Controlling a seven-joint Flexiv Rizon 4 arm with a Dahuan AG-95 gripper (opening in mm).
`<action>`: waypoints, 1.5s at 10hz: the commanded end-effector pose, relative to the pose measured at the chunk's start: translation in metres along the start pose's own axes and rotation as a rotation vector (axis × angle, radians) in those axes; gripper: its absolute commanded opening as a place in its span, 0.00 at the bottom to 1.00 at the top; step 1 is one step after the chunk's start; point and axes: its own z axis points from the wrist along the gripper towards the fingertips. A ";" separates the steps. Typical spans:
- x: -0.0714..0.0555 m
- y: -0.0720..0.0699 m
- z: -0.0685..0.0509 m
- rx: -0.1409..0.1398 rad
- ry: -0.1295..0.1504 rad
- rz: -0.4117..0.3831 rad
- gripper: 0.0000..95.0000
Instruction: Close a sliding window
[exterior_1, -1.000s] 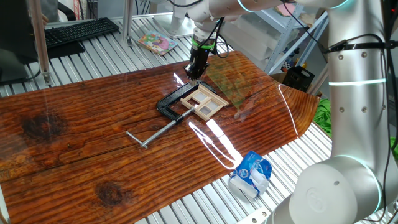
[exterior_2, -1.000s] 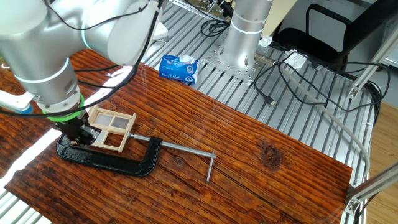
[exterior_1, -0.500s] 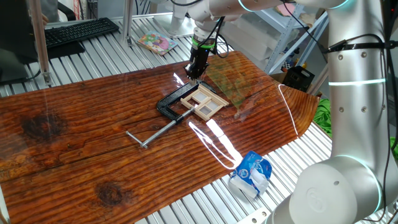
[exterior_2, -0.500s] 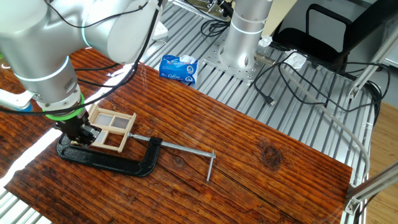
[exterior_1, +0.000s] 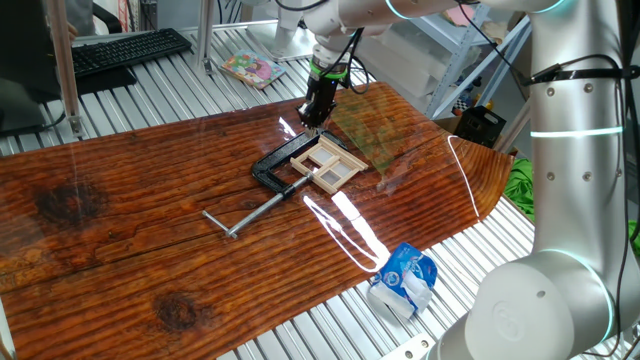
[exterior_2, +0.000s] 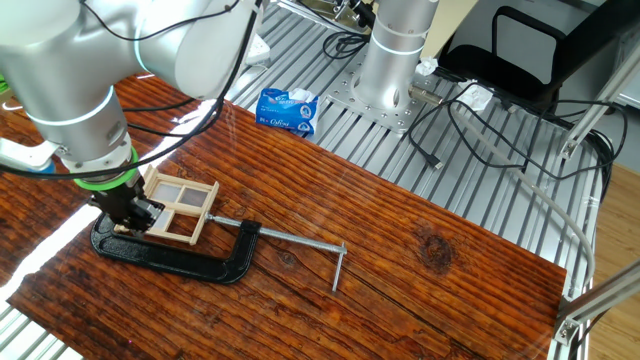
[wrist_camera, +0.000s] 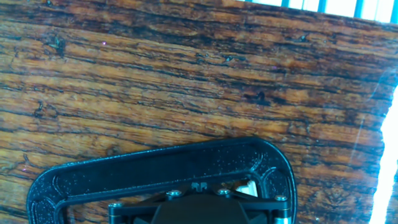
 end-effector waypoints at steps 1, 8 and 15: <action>-0.001 0.000 0.000 -0.001 -0.007 -0.004 0.00; -0.001 0.000 0.000 -0.019 -0.025 -0.014 0.00; -0.010 0.001 -0.001 -0.014 -0.022 -0.008 0.00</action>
